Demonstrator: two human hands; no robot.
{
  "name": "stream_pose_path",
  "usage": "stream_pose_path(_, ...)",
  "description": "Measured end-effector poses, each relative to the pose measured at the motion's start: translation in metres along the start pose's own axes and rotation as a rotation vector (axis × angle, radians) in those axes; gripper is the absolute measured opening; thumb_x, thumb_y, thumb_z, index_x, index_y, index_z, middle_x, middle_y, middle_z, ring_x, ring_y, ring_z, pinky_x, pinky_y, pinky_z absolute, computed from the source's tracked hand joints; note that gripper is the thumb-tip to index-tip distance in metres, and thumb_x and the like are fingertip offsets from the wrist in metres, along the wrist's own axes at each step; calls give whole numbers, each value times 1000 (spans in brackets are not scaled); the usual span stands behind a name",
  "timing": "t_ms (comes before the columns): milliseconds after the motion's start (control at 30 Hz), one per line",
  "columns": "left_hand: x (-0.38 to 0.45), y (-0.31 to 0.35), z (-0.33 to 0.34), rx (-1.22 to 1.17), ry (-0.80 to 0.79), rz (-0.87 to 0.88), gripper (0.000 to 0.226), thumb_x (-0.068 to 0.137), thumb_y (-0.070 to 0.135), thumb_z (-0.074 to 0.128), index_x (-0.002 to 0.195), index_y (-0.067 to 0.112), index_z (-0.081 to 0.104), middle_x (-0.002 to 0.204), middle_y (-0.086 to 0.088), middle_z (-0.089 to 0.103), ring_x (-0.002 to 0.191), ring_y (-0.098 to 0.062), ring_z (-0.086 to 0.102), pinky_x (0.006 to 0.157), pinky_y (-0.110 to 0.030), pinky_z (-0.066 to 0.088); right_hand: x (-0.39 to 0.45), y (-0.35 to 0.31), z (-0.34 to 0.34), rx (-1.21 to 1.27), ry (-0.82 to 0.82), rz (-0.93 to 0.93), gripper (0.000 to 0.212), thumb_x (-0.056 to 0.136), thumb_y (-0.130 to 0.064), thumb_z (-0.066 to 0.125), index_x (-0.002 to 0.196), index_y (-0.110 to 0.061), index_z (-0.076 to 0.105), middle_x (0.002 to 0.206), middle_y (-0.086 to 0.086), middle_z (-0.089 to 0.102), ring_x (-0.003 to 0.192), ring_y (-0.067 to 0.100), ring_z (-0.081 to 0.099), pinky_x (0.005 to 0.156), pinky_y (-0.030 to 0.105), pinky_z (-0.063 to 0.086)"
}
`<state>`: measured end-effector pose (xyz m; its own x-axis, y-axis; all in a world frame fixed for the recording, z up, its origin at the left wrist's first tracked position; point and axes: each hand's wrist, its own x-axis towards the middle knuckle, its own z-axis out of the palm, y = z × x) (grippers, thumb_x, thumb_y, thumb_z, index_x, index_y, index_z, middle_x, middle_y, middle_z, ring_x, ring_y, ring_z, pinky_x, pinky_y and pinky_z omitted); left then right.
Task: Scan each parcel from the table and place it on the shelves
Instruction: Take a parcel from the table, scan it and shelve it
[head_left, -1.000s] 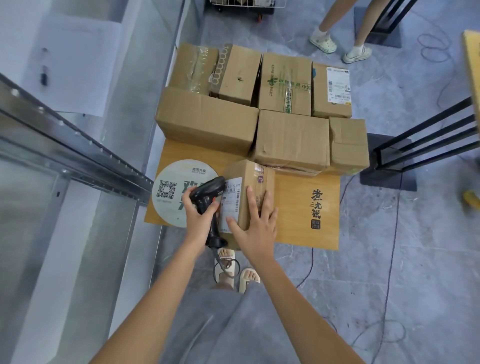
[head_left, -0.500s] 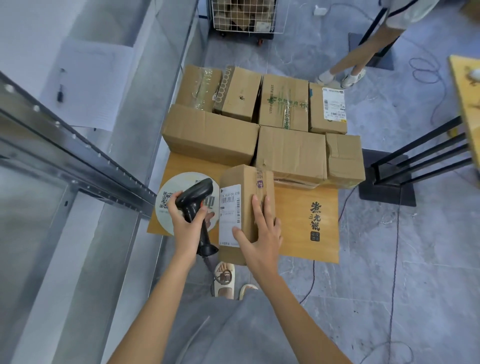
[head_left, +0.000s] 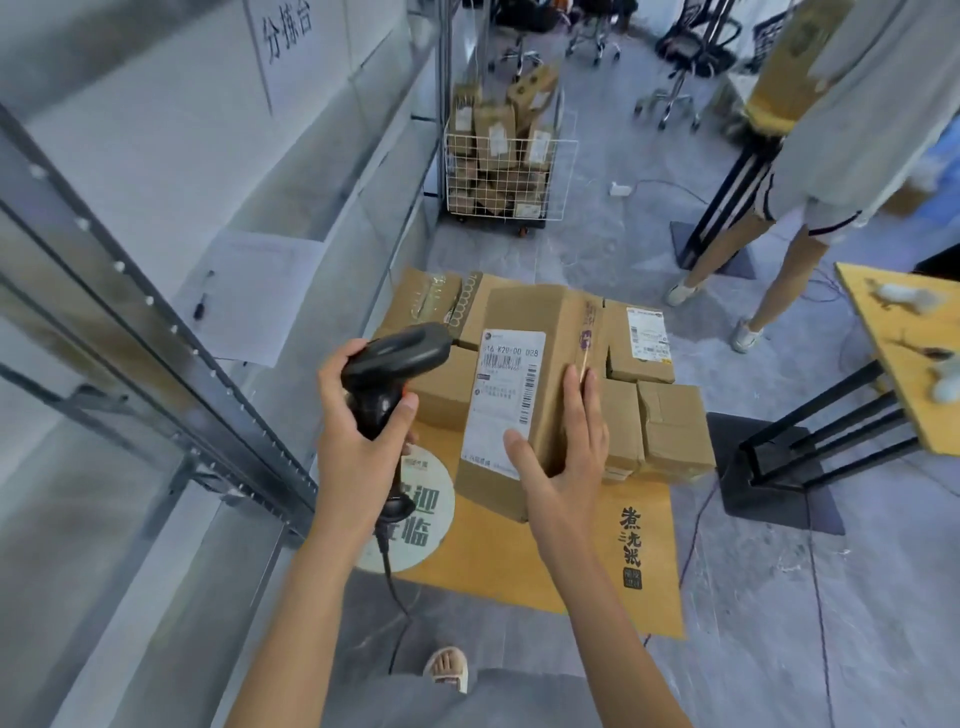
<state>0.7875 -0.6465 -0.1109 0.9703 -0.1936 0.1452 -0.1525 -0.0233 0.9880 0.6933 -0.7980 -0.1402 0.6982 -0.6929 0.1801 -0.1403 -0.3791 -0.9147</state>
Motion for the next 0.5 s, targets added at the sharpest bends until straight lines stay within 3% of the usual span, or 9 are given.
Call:
stream_pose_path(167, -1, 22, 2, -49, -43, 43, 65, 95, 6, 67, 120, 61, 43, 97, 2, 68, 60, -20, 64, 63, -24, 56, 3, 1, -4, 9, 19, -13, 81, 81, -56, 59, 150, -64, 18, 164, -31, 6, 152, 2, 8, 123, 60, 12)
stream_pose_path(300, -10, 31, 8, -10, -99, 53, 64, 95, 8, 67, 121, 60, 42, 103, -4, 63, 62, -13, 64, 63, -20, 54, 7, -2, -4, 2, 42, -20, 81, 80, -54, 61, 147, -67, 17, 163, -34, 6, 151, 3, 10, 122, 60, 14)
stream_pose_path(500, -13, 36, 5, 63, -104, 68, 65, 95, 13, 68, 121, 66, 39, 113, 4, 62, 66, -15, 67, 65, -17, 54, 10, -9, 0, -1, 55, -36, 81, 80, -55, 59, 148, -67, 17, 163, -33, 6, 152, 10, 12, 121, 61, 15)
